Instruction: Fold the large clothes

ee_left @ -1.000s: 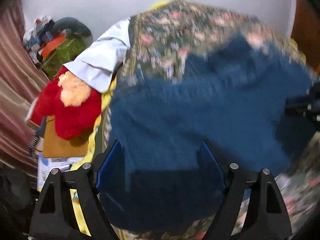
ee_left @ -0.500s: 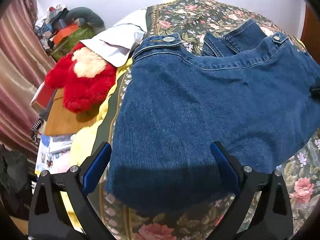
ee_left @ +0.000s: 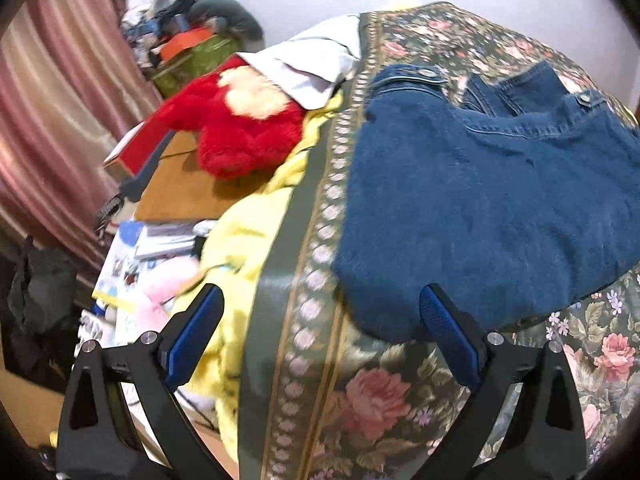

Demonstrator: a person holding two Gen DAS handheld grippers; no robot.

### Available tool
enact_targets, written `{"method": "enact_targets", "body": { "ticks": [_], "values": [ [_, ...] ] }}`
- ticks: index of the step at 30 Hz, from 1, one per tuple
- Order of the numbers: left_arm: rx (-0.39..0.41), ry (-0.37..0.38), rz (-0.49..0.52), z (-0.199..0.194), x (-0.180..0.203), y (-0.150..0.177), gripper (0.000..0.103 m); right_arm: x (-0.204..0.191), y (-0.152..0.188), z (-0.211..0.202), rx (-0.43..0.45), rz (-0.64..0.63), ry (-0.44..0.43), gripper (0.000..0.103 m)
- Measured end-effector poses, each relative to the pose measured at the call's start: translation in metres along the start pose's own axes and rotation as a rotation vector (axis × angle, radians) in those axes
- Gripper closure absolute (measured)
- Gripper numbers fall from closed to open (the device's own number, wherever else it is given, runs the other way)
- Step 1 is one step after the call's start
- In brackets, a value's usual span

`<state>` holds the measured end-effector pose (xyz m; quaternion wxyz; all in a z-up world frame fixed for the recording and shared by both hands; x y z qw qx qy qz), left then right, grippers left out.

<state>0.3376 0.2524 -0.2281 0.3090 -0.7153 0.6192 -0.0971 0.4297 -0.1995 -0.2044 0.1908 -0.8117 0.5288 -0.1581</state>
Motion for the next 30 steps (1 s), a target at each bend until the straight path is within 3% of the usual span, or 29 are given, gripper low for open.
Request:
{"method": "enact_targets", "body": {
  "ticks": [3, 11, 16, 21, 27, 30],
  "values": [
    [0.021, -0.057, -0.02, -0.01, -0.005, 0.003, 0.003, 0.0, 0.005, -0.008, 0.005, -0.007, 0.076, 0.093],
    [0.138, 0.019, -0.192, -0.059, -0.013, -0.005, 0.003, -0.021, -0.003, -0.04, 0.082, -0.049, 0.105, 0.093],
    [0.148, 0.155, -0.341, -0.064, -0.002, -0.004, 0.003, -0.049, -0.028, -0.061, 0.178, -0.037, 0.018, 0.093],
    [0.043, 0.314, -0.514, -0.031, 0.017, 0.012, 0.003, -0.082, -0.053, -0.054, 0.193, -0.009, -0.143, 0.093],
    [-0.09, 0.474, -0.687, 0.017, 0.039, 0.03, 0.005, -0.13, -0.065, 0.005, 0.07, -0.065, -0.215, 0.093],
    [-0.081, 0.563, -0.74, 0.031, 0.043, 0.025, 0.005, -0.147, -0.06, 0.045, -0.027, -0.088, -0.239, 0.093]
  ]
}}
Point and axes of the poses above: each gripper's, at about its wrist camera, not at the fingertips, and z roughly the way its jaws point, x to its right, y to its underside, the point moved 3 cm from there along z, roughly the way its jaws point
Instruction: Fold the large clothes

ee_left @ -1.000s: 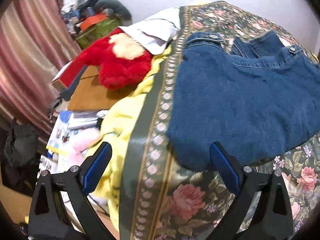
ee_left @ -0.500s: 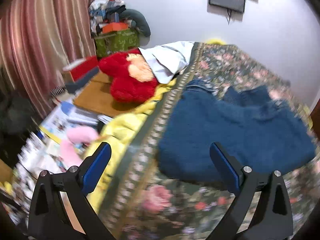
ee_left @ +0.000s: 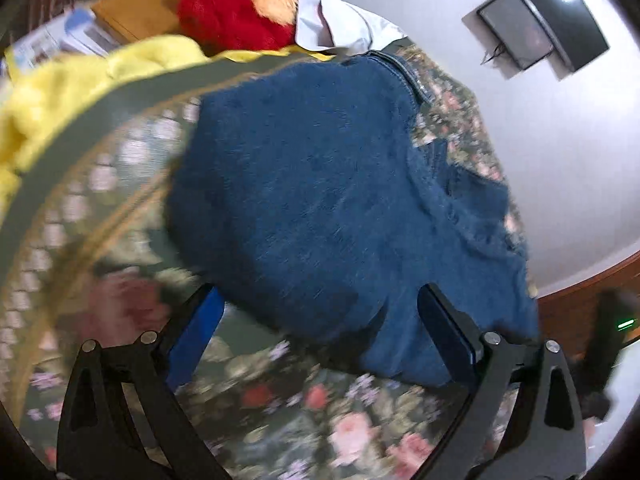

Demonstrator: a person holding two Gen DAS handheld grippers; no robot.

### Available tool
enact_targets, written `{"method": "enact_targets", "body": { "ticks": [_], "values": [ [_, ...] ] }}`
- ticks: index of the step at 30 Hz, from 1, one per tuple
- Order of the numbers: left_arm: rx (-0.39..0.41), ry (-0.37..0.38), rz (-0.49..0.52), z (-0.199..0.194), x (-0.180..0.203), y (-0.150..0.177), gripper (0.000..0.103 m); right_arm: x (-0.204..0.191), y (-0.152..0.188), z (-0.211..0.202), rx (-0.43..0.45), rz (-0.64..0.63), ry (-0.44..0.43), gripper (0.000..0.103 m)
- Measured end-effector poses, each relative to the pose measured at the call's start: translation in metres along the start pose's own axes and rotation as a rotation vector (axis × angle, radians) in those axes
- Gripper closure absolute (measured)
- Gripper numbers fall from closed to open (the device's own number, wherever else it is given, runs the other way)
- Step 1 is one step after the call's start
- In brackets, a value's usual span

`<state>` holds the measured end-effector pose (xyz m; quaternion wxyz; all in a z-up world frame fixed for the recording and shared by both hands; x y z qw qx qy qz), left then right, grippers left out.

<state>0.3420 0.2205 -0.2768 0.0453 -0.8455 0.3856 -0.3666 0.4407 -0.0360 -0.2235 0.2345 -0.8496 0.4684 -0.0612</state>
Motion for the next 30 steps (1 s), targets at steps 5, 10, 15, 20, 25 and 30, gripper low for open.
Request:
{"method": "enact_targets", "body": {
  "ticks": [5, 10, 15, 20, 25, 30],
  "values": [
    [0.031, 0.132, -0.073, 0.016, -0.002, -0.014, 0.006, 0.002, 0.014, 0.051, -0.097, 0.01, -0.017, 0.093],
    [0.092, 0.078, -0.039, 0.025, 0.011, -0.027, 0.008, 0.004, 0.017, 0.051, -0.073, 0.009, -0.053, 0.093],
    [0.148, -0.102, 0.049, 0.019, 0.03, -0.035, 0.059, 0.007, 0.018, 0.047, -0.061, 0.027, -0.065, 0.093],
    [0.201, -0.133, 0.189, -0.007, 0.06, -0.03, 0.07, 0.008, 0.013, 0.039, -0.111, 0.076, -0.092, 0.093],
    [0.296, -0.132, 0.284, -0.052, 0.085, -0.024, 0.072, -0.01, 0.006, 0.014, -0.112, 0.162, -0.305, 0.093],
    [0.318, -0.213, 0.332, -0.062, 0.084, -0.021, 0.072, -0.055, 0.001, 0.032, -0.154, 0.09, -0.324, 0.093]
  ]
}}
Point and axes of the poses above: each gripper's, at about its wrist camera, not at the fingertips, and z roughly the way its jaws point, x to its right, y to its underside, the point moved 3 cm from there along z, roughly the way its jaws point
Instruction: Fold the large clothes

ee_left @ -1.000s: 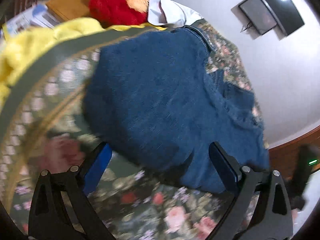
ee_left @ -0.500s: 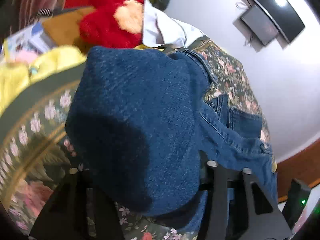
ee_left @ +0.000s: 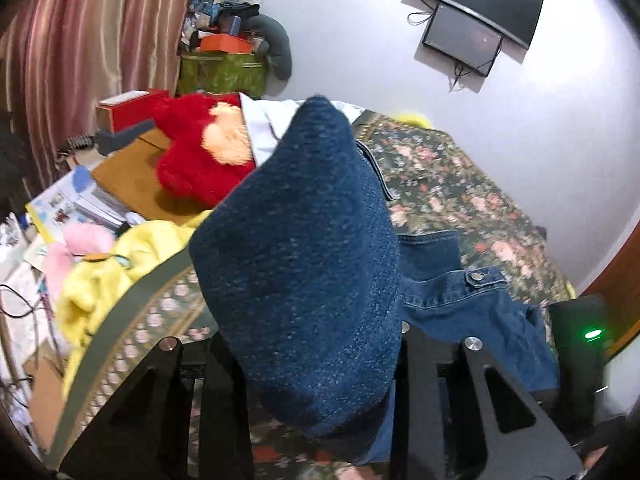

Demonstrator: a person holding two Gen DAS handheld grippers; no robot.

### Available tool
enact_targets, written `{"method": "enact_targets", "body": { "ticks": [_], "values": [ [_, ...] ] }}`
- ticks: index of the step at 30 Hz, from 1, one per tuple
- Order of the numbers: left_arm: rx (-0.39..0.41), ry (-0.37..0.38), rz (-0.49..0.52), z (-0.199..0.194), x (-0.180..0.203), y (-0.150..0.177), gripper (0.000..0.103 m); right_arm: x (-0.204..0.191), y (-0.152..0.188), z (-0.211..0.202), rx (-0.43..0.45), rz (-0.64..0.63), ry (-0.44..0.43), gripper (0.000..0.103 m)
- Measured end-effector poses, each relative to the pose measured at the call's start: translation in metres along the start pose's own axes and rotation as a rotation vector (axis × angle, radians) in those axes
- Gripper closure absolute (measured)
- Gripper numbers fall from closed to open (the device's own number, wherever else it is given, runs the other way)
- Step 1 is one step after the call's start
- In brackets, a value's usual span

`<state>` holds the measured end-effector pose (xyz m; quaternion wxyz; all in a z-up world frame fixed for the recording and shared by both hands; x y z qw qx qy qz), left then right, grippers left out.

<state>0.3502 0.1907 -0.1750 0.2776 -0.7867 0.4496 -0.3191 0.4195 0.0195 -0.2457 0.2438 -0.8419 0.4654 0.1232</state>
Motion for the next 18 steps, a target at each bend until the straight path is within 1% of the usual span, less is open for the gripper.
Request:
{"method": "enact_targets", "body": {
  "ticks": [2, 4, 6, 9, 10, 12, 15, 16, 18],
  "values": [
    [-0.037, -0.026, -0.002, 0.007, -0.006, 0.006, 0.072, -0.005, 0.002, 0.035, -0.068, 0.011, -0.019, 0.093],
    [-0.042, -0.061, 0.021, 0.009, -0.008, 0.012, 0.072, -0.004, 0.002, 0.059, -0.104, 0.043, -0.025, 0.093],
    [-0.032, -0.075, 0.053, 0.004, -0.006, 0.014, 0.072, -0.004, -0.001, 0.067, -0.122, 0.064, -0.024, 0.093],
    [-0.026, -0.058, 0.063, 0.002, 0.006, 0.006, 0.073, -0.003, -0.005, 0.062, -0.146, 0.058, -0.031, 0.093],
    [-0.013, -0.049, 0.071, -0.001, 0.013, 0.0, 0.073, -0.002, -0.006, 0.057, -0.152, 0.062, -0.039, 0.093],
    [0.009, -0.039, 0.095, -0.002, 0.028, -0.007, 0.074, 0.004, -0.004, 0.037, -0.138, 0.071, -0.034, 0.093],
    [0.055, 0.0, 0.156, -0.013, 0.064, -0.018, 0.075, 0.016, 0.014, -0.017, -0.033, 0.03, 0.032, 0.093],
    [0.068, 0.012, 0.174, -0.016, 0.075, -0.021, 0.076, 0.02, 0.019, -0.03, -0.01, 0.023, 0.05, 0.093],
    [0.091, 0.035, 0.216, -0.022, 0.1, -0.025, 0.076, 0.036, 0.034, -0.072, 0.065, 0.031, 0.092, 0.093]
  ]
}}
Point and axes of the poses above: each gripper's, at about its wrist camera, not at the fingertips, and z roughly the way its jaws point, x to its right, y to its underside, the point moved 3 cm from there along z, roughly the way its jaws point
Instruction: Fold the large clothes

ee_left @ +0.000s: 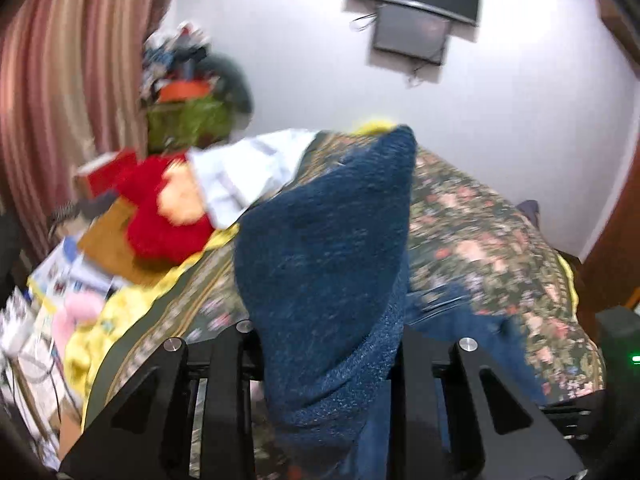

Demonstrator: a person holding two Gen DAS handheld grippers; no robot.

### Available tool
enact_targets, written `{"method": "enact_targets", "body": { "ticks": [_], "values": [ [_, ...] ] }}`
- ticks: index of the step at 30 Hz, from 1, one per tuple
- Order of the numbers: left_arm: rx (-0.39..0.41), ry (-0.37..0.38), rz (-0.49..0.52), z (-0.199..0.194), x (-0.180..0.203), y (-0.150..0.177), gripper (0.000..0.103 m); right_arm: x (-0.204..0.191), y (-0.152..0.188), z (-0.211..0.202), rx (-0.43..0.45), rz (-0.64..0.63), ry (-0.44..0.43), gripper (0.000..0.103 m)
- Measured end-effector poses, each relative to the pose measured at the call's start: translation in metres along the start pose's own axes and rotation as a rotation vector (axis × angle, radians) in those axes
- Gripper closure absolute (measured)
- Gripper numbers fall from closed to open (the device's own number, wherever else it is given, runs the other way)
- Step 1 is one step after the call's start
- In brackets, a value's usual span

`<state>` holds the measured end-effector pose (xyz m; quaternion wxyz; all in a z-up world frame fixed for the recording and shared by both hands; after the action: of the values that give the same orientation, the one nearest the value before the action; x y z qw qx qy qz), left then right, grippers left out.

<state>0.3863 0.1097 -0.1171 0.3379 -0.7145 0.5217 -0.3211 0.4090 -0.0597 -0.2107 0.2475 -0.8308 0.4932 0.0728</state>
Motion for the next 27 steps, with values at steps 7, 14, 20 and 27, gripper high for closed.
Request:
{"method": "enact_targets", "body": {
  "ticks": [7, 14, 20, 27],
  "values": [
    [0.027, 0.103, 0.176, -0.009, 0.114, -0.008, 0.078, 0.073, 0.045, -0.099, 0.159, 0.152, 0.088, 0.093],
    [-0.145, 0.161, 0.458, 0.013, 0.196, 0.076, 0.078, 0.107, 0.095, -0.143, 0.207, 0.226, 0.163, 0.093],
    [-0.208, 0.163, 0.586, 0.012, 0.204, 0.119, 0.071, 0.119, 0.118, -0.161, 0.222, 0.243, 0.179, 0.093],
    [-0.25, 0.309, 0.511, -0.031, 0.176, 0.114, 0.029, 0.1, 0.113, -0.177, 0.26, 0.178, 0.193, 0.093]
  ]
}}
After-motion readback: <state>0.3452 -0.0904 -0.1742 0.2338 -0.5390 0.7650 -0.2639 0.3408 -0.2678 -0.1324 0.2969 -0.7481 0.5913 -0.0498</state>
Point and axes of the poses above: each gripper's, at about its wrist camera, not at the fingertips, and z roughly the way its jaws point, x to its right, y to its underside, the point moved 3 cm from there along z, roughly the way its jaws point
